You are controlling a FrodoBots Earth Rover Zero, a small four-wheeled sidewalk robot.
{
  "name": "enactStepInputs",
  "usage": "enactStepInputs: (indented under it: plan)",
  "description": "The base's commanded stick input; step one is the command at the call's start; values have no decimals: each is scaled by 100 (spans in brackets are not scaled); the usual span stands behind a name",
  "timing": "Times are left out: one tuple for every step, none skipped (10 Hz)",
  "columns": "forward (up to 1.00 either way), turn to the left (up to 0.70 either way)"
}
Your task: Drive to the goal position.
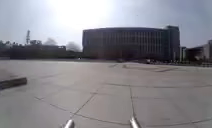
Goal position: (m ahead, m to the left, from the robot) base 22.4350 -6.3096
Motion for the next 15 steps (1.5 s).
enactStepInputs:
  plan:
    - [100, -27]
    - [100, -27]
    - [100, -27]
    - [100, -27]
    - [100, -11]
    - [100, 0]
    - [100, 0]
    - [100, 0]
    - [100, 0]
    - [100, 0]
    - [100, 0]
    - [100, -17]
    - [100, -27]
    - [100, -12]
    - [100, 0]
